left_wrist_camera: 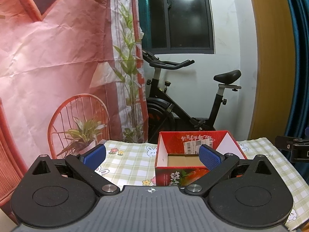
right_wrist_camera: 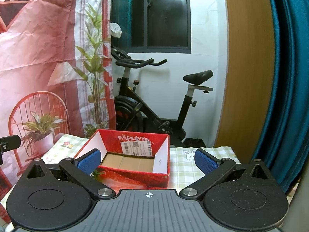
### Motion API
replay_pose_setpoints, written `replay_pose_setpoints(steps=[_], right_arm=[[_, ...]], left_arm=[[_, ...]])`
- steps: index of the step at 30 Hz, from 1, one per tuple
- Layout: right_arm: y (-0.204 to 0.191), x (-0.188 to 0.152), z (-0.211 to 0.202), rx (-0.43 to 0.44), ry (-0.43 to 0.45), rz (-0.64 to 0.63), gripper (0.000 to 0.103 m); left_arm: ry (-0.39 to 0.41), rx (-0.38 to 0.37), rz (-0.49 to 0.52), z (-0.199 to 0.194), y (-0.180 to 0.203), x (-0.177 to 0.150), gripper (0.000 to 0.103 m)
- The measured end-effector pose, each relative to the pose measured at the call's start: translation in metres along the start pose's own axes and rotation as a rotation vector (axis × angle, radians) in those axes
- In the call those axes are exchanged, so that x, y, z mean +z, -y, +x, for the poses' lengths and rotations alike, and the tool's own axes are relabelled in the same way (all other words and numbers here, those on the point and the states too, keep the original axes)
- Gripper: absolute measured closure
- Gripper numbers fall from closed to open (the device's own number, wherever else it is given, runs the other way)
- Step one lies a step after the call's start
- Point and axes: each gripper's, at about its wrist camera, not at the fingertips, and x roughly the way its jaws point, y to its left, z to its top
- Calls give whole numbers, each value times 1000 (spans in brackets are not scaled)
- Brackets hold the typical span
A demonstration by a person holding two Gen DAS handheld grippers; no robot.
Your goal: Organize soft objects
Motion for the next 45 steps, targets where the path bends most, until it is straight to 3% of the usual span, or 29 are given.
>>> replay_pose_setpoints(steps=[45], right_arm=[[4,1,4,-6,-25,-7,0]], left_arm=[[-20,-27,-18,3,-1,-6,0]])
